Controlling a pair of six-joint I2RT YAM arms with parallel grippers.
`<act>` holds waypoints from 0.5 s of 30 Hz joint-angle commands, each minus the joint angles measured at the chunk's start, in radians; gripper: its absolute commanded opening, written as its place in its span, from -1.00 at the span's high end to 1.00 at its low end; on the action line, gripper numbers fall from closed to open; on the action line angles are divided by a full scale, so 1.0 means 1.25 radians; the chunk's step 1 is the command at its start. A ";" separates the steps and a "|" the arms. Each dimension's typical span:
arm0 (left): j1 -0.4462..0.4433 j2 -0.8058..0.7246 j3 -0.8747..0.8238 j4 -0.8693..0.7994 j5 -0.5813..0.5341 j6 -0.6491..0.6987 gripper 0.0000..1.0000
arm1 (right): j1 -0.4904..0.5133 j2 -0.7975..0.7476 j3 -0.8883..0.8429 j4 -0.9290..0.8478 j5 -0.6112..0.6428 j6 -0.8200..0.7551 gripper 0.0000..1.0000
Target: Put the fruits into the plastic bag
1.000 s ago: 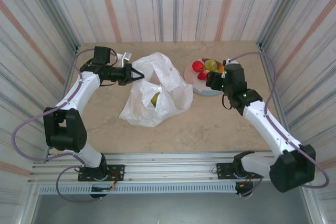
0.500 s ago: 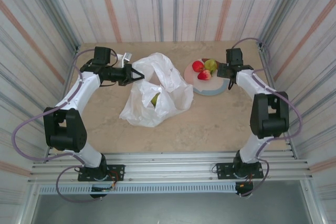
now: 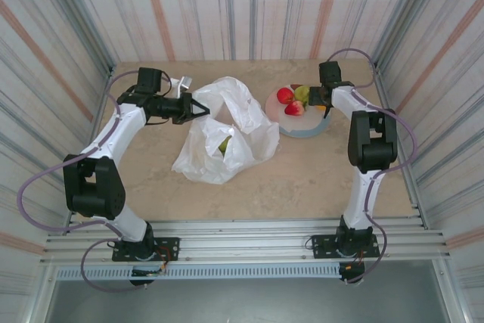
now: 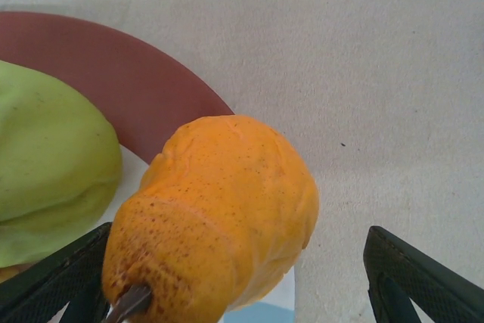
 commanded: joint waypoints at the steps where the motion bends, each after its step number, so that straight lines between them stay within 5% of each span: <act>1: -0.005 -0.006 -0.009 -0.005 0.005 -0.001 1.00 | -0.008 0.031 0.038 -0.033 -0.006 -0.019 -0.68; 15: -0.006 0.002 -0.008 -0.006 0.006 0.000 1.00 | -0.023 0.074 0.069 -0.042 -0.042 -0.029 -0.43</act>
